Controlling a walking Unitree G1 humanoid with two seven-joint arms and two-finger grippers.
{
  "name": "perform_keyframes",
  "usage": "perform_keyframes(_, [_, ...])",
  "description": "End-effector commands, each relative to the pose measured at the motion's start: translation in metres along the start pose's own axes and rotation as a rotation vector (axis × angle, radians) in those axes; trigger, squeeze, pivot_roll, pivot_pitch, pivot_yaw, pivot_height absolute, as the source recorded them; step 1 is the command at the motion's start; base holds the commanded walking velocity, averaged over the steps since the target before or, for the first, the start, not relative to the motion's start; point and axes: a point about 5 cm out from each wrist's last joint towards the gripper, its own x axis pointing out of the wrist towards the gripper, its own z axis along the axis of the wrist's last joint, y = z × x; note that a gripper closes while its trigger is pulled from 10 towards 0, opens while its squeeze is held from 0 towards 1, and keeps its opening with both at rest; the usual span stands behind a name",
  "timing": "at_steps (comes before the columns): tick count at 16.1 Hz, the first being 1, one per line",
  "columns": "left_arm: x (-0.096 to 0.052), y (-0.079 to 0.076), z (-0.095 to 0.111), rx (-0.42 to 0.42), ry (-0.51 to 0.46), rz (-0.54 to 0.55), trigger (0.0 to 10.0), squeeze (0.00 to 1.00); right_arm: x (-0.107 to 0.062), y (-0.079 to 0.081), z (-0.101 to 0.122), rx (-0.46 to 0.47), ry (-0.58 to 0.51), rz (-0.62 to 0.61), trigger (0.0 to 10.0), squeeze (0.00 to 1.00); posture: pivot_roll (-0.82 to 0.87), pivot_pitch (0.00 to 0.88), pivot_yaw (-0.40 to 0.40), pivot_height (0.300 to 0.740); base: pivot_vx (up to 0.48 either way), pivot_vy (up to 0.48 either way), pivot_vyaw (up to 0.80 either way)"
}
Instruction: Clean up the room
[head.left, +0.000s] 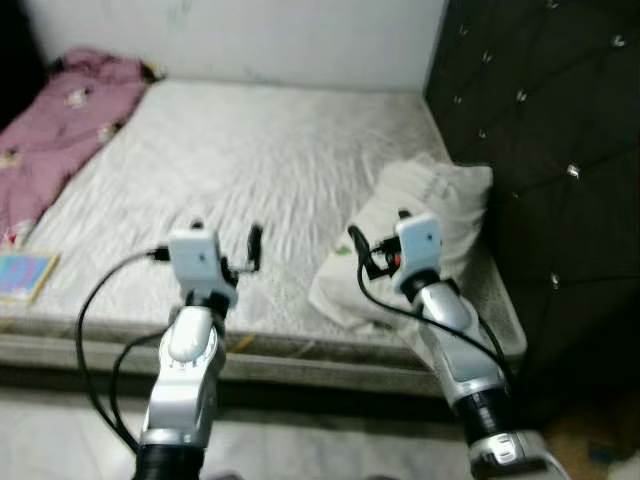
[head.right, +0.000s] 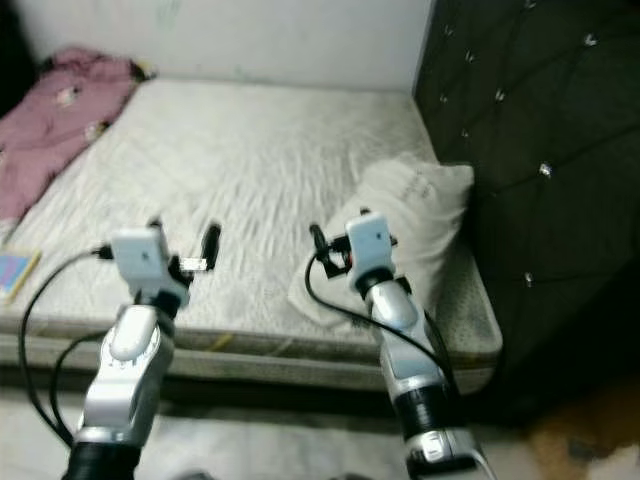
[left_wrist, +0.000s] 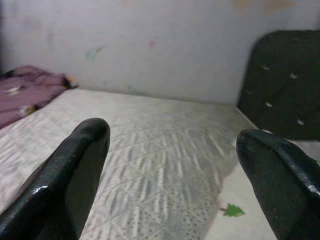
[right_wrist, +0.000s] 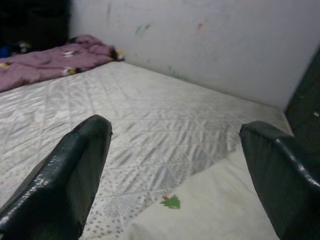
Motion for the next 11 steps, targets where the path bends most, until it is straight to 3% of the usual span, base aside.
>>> perform_keyframes(1, [0.0009,-0.0008,-0.0005,-0.004,0.005,-0.011,10.0,0.0,-0.0003,-0.0049,0.0004,-0.006,0.003,-0.008,10.0,0.0,-0.04,0.0,-0.016,0.74,0.296,0.0,0.0])
perform_keyframes(9, [0.0011,-0.0013,-0.001,-0.008,0.005,-0.014,10.0,0.0,-0.0001,-0.0056,0.0007,-0.008,0.002,-0.01,10.0,0.0,-0.04,0.0,-0.017,0.74,0.293,0.0,0.0])
perform_keyframes(11, [0.0019,-0.0002,-0.003,0.001,0.023,-0.004,10.0,0.0,0.0001,-0.0056,0.0008,-0.006,0.003,-0.011,10.0,0.0,-0.04,0.0,-0.016,0.74,0.0,0.0,0.0])
